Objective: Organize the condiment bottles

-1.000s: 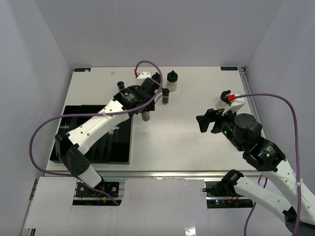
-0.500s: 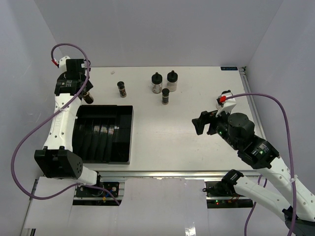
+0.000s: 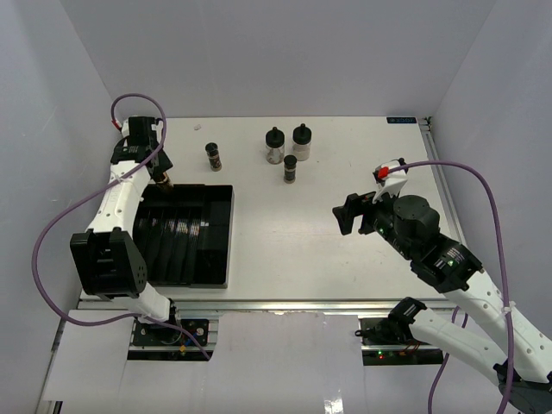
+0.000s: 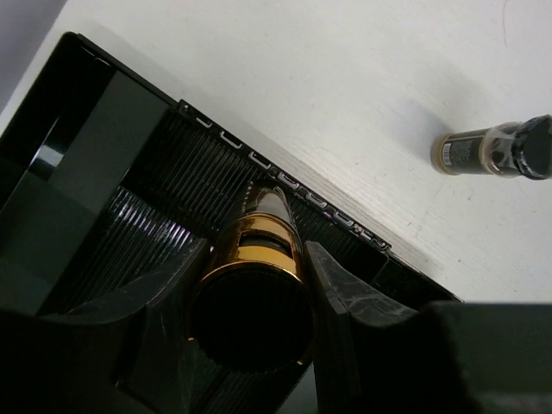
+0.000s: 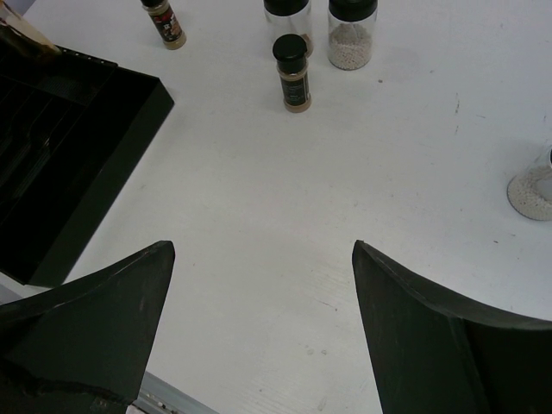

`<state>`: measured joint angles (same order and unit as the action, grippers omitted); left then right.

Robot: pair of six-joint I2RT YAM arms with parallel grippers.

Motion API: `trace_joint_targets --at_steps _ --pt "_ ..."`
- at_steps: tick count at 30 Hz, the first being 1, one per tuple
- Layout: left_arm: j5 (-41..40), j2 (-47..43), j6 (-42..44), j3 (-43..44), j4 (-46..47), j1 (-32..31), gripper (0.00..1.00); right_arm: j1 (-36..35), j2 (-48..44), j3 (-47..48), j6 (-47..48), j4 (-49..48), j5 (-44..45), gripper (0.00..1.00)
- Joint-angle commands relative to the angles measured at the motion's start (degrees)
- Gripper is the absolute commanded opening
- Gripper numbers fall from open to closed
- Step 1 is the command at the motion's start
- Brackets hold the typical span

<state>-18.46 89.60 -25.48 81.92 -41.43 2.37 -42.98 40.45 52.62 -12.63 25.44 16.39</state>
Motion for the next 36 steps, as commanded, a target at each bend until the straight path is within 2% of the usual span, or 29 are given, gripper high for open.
trace_joint_targets --at_steps 1,10,11,15,16,24,26,32,36 --pt "1.2 -0.2 0.6 -0.9 4.2 0.1 0.0 -0.1 -0.2 -0.4 1.5 -3.3 1.1 0.9" --pt "1.1 3.1 1.4 -2.6 4.9 0.1 0.03 -0.2 -0.2 -1.1 1.8 -3.7 1.8 0.9" --pt "1.2 3.6 1.6 -2.6 4.8 0.1 0.07 -0.2 -0.2 -1.1 1.8 -3.7 1.9 0.9" --pt "1.7 4.5 2.1 -2.3 4.6 0.1 0.36 -0.2 -0.3 -1.1 1.8 -3.7 2.2 0.9" --pt "1.9 4.6 2.3 -2.3 4.6 0.1 0.48 -0.1 -0.2 -1.2 1.8 -3.7 2.4 0.9" --pt "2.9 2.1 4.0 0.5 2.0 0.2 0.83 -0.1 -0.9 -1.3 1.9 -3.3 2.9 0.9" --pt "4.2 1.1 4.6 1.7 1.2 0.1 0.97 -0.1 -1.1 -1.4 1.8 -3.2 2.9 0.9" --pt "8.6 -0.9 6.9 9.9 -2.0 0.0 0.98 -0.1 -1.1 -1.2 1.6 -2.7 1.9 0.9" --pt "16.4 -1.2 9.4 15.3 -2.4 -0.3 0.95 -0.1 -1.6 -0.9 1.4 -2.2 1.9 0.9"
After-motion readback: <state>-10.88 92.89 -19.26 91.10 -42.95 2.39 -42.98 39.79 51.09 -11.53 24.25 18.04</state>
